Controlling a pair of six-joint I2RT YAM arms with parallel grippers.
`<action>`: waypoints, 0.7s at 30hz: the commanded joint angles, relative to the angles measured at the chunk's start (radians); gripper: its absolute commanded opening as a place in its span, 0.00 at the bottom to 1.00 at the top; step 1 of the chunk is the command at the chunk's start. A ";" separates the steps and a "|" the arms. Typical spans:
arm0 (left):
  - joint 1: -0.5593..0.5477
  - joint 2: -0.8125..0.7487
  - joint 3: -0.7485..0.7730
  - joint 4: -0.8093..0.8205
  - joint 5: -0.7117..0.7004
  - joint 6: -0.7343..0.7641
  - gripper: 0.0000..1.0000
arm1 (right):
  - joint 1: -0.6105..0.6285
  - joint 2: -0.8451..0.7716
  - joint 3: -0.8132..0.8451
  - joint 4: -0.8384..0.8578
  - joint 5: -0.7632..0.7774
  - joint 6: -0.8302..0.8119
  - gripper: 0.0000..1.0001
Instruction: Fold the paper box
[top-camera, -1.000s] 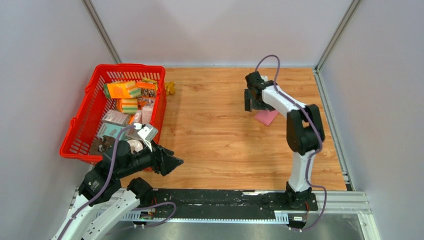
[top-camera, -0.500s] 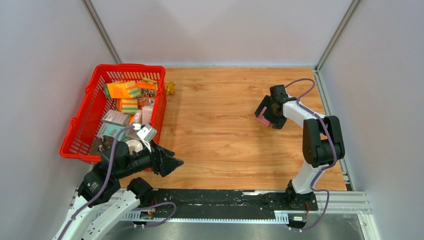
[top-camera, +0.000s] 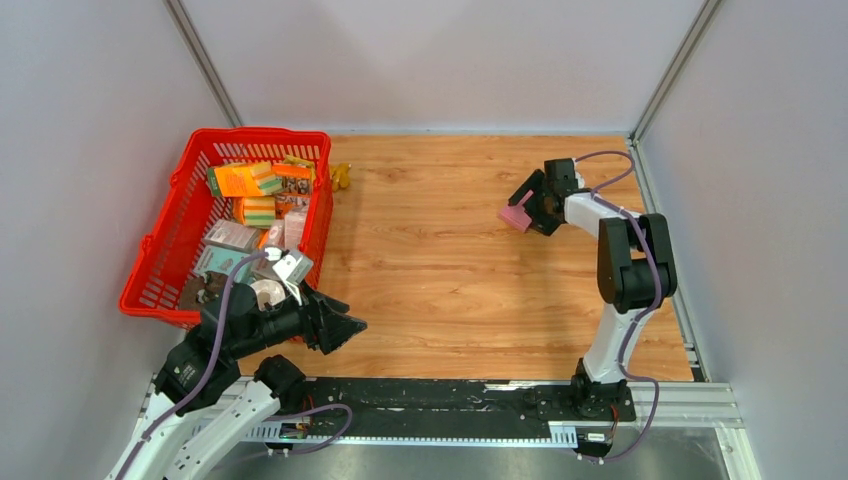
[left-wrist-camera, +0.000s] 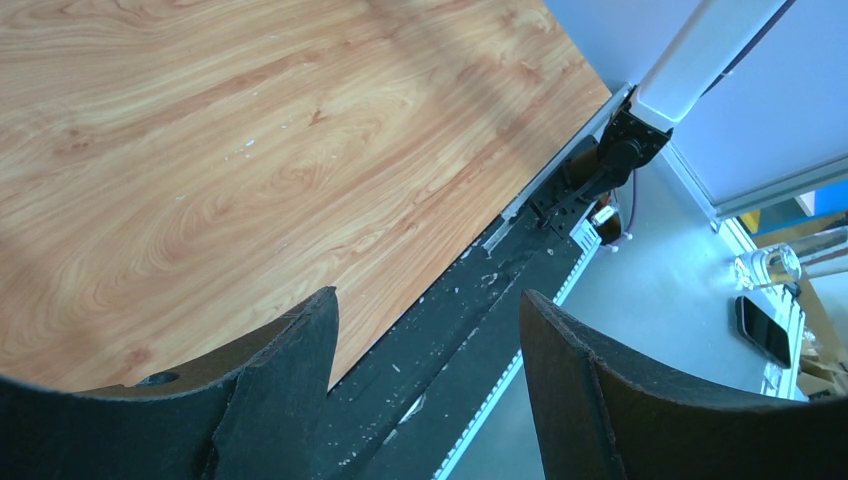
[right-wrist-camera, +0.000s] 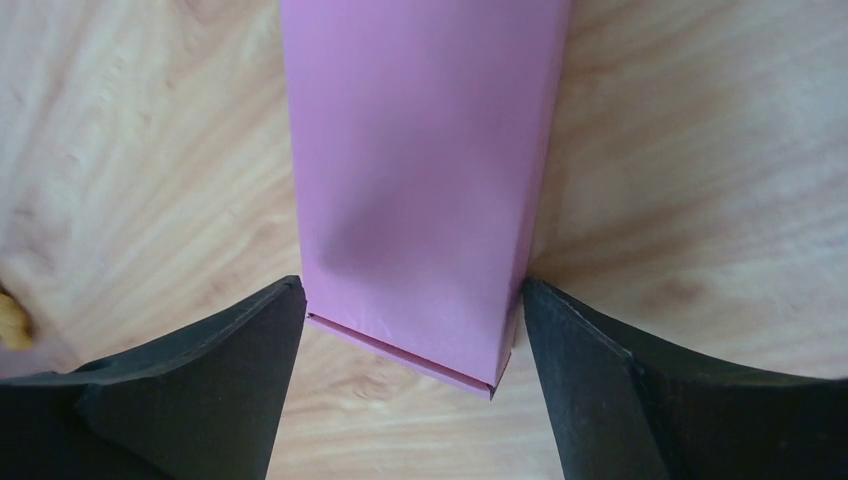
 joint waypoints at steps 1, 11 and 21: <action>0.003 0.014 0.000 0.020 0.009 0.007 0.74 | -0.005 0.105 0.028 0.091 -0.037 0.172 0.86; 0.003 0.046 -0.008 0.045 0.012 0.001 0.74 | 0.029 0.251 0.208 0.175 -0.112 0.341 0.86; 0.003 0.078 -0.001 0.057 0.012 -0.008 0.74 | 0.077 0.426 0.457 0.209 -0.101 0.441 0.86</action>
